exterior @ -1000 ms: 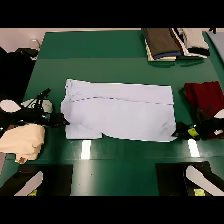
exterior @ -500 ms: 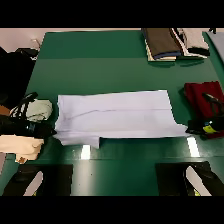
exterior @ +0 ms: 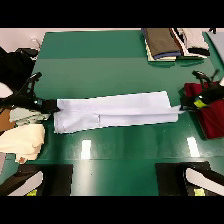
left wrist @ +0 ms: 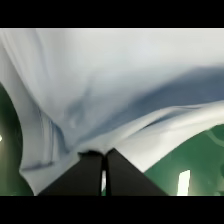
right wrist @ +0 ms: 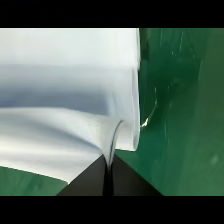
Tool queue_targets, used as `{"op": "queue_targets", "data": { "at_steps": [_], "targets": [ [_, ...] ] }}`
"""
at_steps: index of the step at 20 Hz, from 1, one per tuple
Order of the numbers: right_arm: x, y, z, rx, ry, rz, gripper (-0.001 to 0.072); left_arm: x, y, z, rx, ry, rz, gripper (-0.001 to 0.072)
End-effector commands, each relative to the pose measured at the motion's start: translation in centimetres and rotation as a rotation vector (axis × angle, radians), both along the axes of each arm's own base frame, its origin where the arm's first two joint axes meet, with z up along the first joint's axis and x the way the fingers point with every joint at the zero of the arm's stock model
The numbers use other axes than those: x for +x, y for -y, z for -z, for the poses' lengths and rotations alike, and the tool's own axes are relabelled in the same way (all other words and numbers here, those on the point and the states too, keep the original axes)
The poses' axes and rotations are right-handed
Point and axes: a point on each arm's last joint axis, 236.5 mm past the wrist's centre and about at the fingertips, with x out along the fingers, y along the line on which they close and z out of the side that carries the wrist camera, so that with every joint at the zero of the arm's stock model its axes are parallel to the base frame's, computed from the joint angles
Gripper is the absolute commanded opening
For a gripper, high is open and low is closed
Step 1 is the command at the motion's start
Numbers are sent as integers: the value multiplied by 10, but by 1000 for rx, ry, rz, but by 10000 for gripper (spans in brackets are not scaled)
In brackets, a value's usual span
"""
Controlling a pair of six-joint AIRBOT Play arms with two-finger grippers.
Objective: Fold the shirts.
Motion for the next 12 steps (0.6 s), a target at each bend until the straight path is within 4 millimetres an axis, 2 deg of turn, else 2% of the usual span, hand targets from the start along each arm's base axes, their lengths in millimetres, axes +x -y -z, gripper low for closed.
{"op": "queue_targets", "data": {
  "at_steps": [1, 3, 4, 5, 6, 7, 9, 10, 11, 12],
  "targets": [
    [53, -20, 12, 54, 18, -7, 18, 45, -6, 29, -4, 6, -34, 22],
    [76, -34, 14, 128, 35, 10, 19, 57, -6, 38, -15, 18, -64, 22],
    [87, -38, 13, 165, 49, 23, 55, 61, -6, 37, -22, 26, -77, 30],
    [97, -40, 12, 193, 66, 27, 232, 65, -6, 35, -26, 38, -89, 313],
    [106, -40, 9, 214, 81, 36, 369, 68, -7, 32, -34, 40, -112, 550],
    [110, -35, 7, 220, 83, 46, 426, 68, -7, 28, -38, 36, -116, 533],
    [103, -21, 7, 216, 74, 13, 451, 66, -3, 17, -47, 23, -87, 535],
    [96, -13, 9, 220, 55, 5, 451, 64, 1, 12, -56, 13, -71, 430],
    [89, -3, 12, 226, 38, 19, 451, 62, 6, 9, -74, 10, -56, 160],
    [80, 8, 19, 230, 23, 46, 451, 62, 10, 7, -86, 18, -35, 29]
  ]
}}
